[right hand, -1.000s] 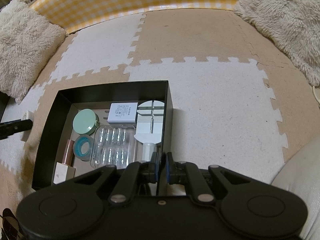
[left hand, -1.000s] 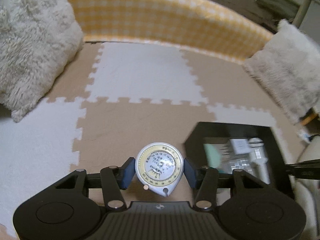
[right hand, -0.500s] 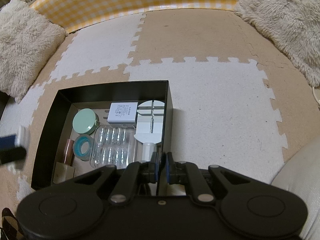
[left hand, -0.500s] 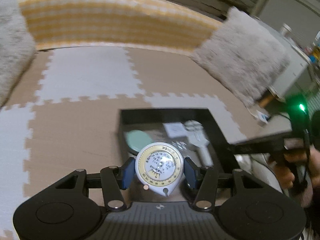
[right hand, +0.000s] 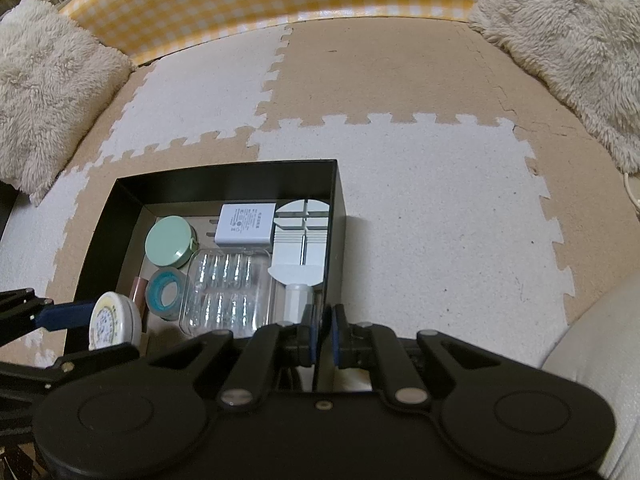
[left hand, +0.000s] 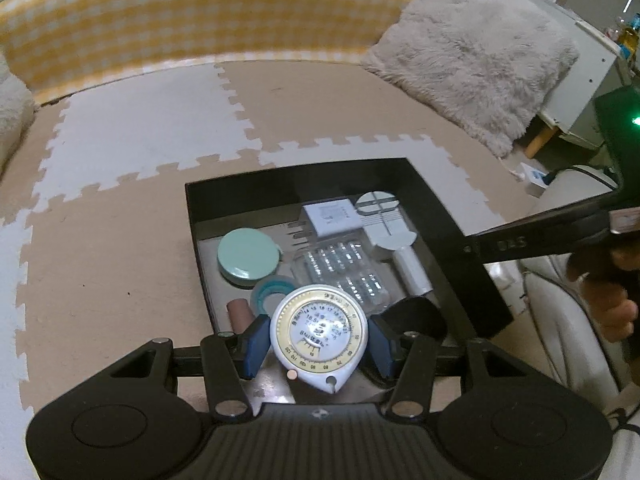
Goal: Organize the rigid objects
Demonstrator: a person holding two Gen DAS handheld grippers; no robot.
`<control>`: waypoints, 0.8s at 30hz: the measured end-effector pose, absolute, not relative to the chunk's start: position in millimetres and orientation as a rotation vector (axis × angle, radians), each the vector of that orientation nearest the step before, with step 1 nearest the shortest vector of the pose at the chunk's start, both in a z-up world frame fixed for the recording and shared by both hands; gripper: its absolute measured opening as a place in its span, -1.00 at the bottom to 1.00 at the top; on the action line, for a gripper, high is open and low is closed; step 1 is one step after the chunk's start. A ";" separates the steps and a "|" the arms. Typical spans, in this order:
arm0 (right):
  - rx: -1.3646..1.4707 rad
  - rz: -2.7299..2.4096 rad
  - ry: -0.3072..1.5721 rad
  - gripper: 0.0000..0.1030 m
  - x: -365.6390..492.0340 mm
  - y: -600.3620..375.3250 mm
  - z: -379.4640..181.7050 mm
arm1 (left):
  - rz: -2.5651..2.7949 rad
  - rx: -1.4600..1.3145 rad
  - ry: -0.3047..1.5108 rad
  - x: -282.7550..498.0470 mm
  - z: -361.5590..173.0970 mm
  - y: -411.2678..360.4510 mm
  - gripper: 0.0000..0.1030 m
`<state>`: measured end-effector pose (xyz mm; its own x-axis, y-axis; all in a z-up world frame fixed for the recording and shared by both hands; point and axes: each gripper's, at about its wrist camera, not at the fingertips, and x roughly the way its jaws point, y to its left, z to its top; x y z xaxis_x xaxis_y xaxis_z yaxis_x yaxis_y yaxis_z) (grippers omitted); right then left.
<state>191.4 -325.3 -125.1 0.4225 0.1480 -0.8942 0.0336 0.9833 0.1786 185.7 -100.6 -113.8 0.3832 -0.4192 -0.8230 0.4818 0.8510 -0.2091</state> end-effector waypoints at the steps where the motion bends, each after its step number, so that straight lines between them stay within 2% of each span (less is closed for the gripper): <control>1: 0.178 0.072 1.134 -0.85 191.3 -325.5 -125.1 | -0.569 0.068 1.036 186.8 -117.1 -100.7 0.06; 3: 0.179 0.073 1.134 -0.85 191.2 -326.3 -125.3 | -0.575 0.065 1.044 187.3 -119.0 -100.3 0.10; 9: 0.179 0.072 1.134 -0.85 191.6 -325.6 -125.4 | -0.605 0.050 1.048 182.6 -114.5 -103.0 0.55; 12: 0.179 0.073 1.134 -0.85 191.8 -326.1 -125.4 | -0.607 0.051 1.060 180.6 -113.9 -102.9 0.59; 16: 0.179 0.072 1.134 -0.85 191.7 -325.6 -125.2 | -0.613 0.057 1.063 177.5 -111.2 -104.2 0.78; 22: 0.179 0.072 1.134 -0.85 191.7 -325.5 -125.2 | -0.617 0.066 1.049 169.7 -103.8 -106.1 0.99; 24: 0.178 0.072 1.134 -0.85 191.7 -325.4 -125.1 | -0.616 0.072 1.038 167.2 -100.9 -106.1 1.00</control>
